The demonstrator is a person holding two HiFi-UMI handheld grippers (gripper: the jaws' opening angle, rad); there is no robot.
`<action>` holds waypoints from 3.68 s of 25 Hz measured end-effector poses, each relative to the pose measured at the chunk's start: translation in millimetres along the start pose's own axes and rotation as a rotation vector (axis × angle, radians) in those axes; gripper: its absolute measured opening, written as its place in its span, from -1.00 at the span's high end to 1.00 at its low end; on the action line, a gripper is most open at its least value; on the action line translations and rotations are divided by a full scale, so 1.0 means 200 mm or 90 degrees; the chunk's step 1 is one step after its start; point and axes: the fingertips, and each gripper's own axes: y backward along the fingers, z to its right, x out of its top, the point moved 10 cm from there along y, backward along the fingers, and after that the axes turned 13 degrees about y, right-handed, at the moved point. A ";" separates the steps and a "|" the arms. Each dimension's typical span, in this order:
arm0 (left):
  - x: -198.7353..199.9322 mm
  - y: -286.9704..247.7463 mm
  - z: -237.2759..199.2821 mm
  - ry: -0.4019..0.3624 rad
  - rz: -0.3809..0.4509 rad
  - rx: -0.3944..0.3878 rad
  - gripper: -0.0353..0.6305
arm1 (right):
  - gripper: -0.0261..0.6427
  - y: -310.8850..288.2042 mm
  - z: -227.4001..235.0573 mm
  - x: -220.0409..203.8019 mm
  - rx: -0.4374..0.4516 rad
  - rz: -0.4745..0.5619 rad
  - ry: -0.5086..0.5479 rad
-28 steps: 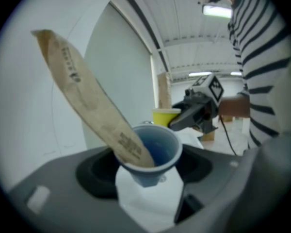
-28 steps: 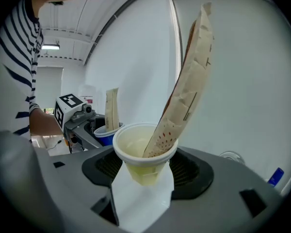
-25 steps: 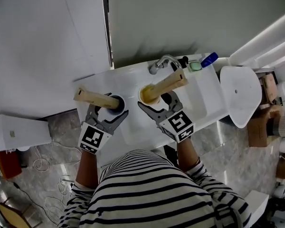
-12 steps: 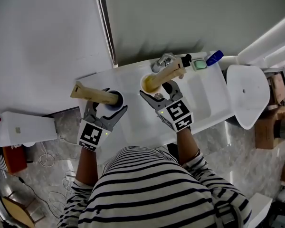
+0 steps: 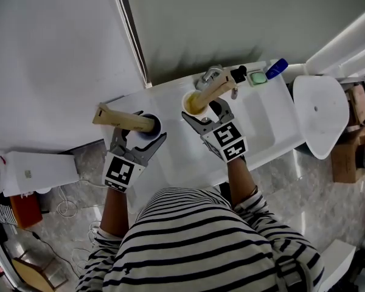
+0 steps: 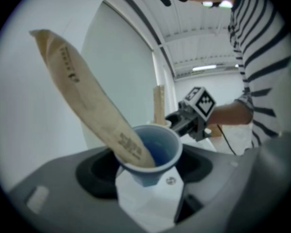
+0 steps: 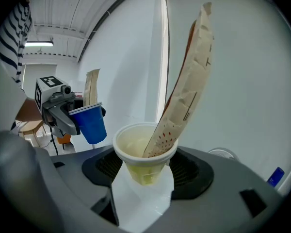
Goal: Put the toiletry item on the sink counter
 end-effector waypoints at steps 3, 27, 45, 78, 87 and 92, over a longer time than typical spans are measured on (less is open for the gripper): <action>-0.01 -0.02 -0.03 0.002 -0.004 -0.003 -0.15 | 0.03 -0.05 0.01 -0.02 -0.001 -0.008 -0.006; -0.12 -0.15 -0.26 0.035 -0.019 0.000 -0.15 | 0.03 -0.50 0.14 -0.36 0.000 -0.086 -0.062; -0.18 -0.23 -0.31 0.044 -0.035 -0.012 -0.15 | 0.03 -0.72 0.18 -0.68 -0.060 -0.110 -0.095; -0.21 -0.23 -0.29 0.044 -0.039 -0.013 -0.15 | 0.03 -0.80 0.11 -0.82 -0.089 -0.146 -0.096; -0.20 -0.24 -0.29 0.037 -0.035 -0.014 -0.15 | 0.02 -0.79 0.12 -0.83 -0.064 -0.145 -0.116; -0.20 -0.24 -0.28 0.038 -0.037 -0.013 -0.15 | 0.02 -0.76 0.12 -0.83 -0.068 -0.150 -0.130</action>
